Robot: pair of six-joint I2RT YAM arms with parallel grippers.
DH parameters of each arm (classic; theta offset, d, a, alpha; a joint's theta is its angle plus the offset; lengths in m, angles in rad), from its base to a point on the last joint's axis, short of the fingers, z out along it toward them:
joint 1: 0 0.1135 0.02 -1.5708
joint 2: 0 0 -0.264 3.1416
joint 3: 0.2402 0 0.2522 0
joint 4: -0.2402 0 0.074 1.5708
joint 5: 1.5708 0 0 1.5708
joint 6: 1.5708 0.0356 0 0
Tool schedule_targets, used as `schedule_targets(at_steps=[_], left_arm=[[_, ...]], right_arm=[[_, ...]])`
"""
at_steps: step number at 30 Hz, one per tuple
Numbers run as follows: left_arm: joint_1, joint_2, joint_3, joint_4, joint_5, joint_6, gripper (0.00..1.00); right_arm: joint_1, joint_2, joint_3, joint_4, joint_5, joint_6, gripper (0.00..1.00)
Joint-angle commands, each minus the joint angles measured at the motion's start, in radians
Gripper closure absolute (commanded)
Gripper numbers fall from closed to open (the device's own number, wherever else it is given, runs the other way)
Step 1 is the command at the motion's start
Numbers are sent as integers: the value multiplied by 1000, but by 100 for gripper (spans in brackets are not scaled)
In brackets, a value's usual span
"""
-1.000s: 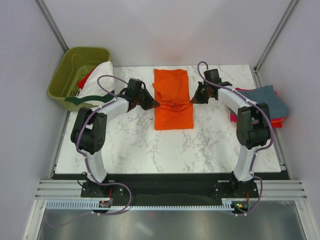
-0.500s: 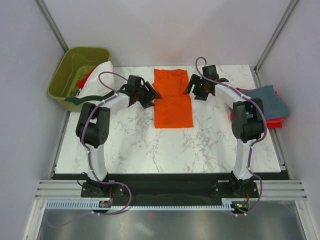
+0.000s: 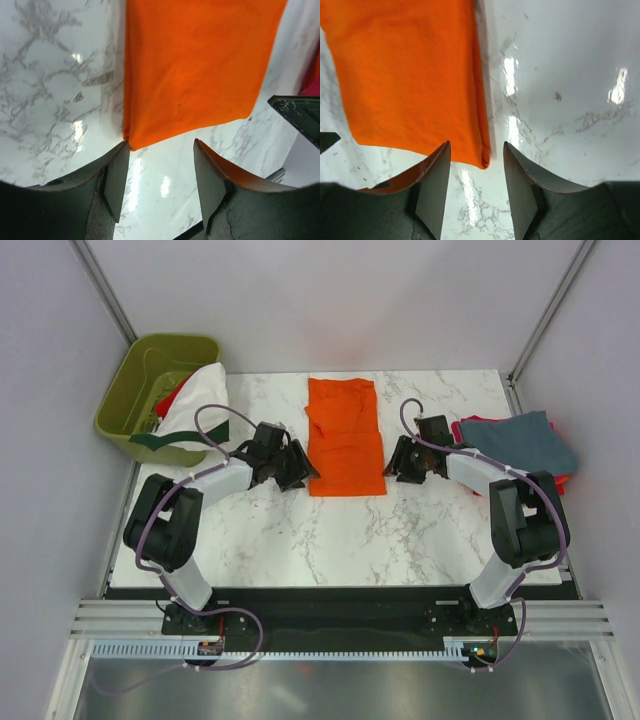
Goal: Fold and stack the t-shirts
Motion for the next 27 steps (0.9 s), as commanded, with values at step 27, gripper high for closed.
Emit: schedule_targets(at_steps=[27], left_arm=[[-40, 95, -96, 100, 17, 57, 61]], right_arm=[[51, 49, -133, 81, -64, -54, 76]])
